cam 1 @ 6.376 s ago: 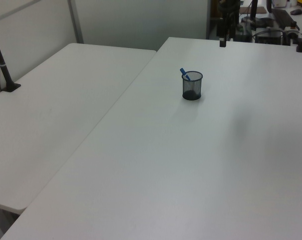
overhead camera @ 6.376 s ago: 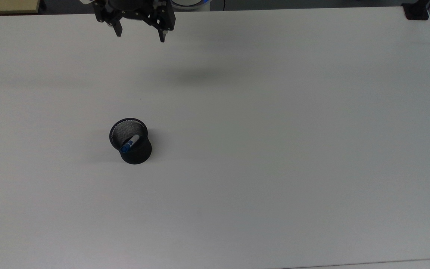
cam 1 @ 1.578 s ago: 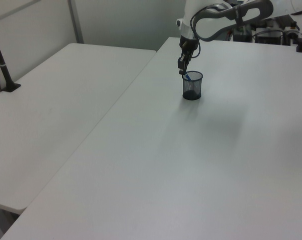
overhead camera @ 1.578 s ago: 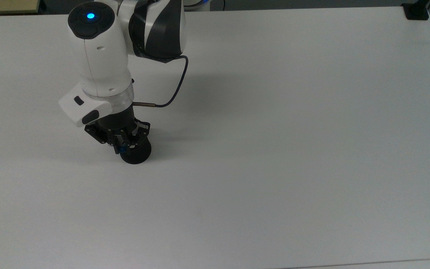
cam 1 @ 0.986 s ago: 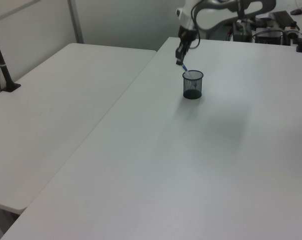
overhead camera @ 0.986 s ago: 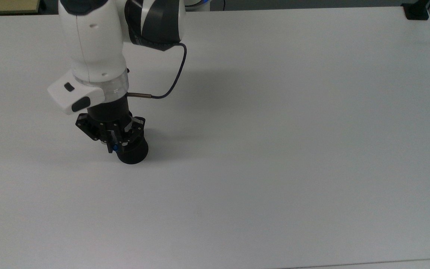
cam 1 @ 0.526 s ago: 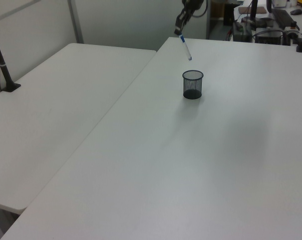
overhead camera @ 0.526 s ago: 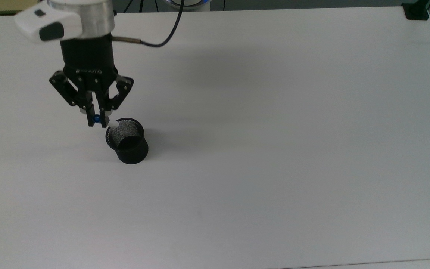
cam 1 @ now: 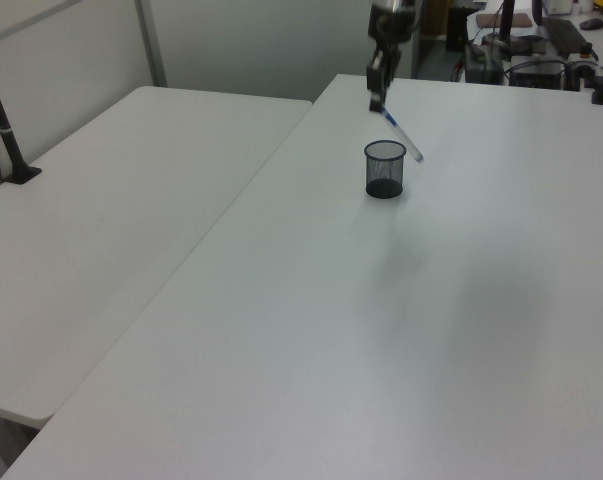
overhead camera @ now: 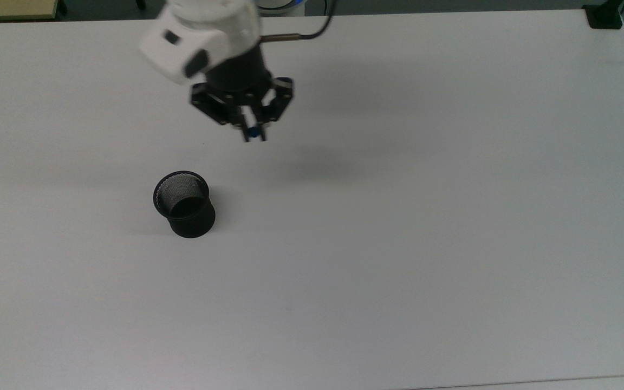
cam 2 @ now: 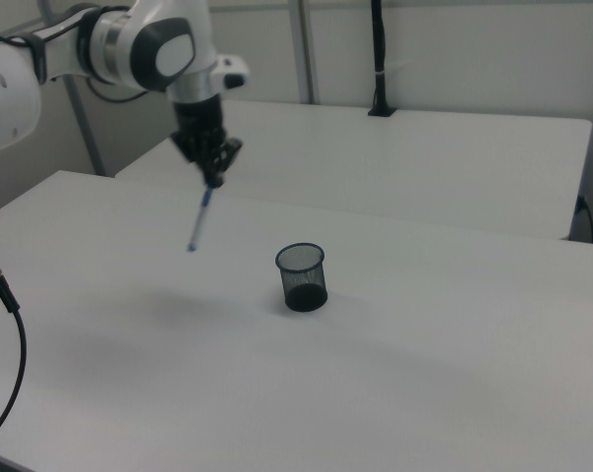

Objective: Remove the marker
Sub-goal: 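Carry the marker away from the cup and lower it to the table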

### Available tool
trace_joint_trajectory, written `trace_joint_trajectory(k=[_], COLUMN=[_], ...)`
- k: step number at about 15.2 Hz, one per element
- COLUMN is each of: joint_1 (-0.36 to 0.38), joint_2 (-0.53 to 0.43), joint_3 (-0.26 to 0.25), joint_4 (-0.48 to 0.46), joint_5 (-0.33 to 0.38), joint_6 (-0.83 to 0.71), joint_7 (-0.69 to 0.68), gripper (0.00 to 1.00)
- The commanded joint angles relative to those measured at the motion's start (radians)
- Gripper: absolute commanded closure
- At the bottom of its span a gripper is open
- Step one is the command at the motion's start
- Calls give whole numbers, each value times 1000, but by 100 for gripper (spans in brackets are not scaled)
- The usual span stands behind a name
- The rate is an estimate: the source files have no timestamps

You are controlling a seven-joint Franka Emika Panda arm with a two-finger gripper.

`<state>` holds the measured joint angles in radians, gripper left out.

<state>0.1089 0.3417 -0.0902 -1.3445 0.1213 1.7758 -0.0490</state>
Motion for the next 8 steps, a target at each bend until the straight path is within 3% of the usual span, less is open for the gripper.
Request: trace_joint_trajectory(k=[1,8], joint_1=[70,141], joint_2=[55,217], joint_3=[-11,-11], joint_4=[-41,-50], joint_5=[11,-11], joint_6=[-59,-61], joint_7=[27,84], gripper=[99,99])
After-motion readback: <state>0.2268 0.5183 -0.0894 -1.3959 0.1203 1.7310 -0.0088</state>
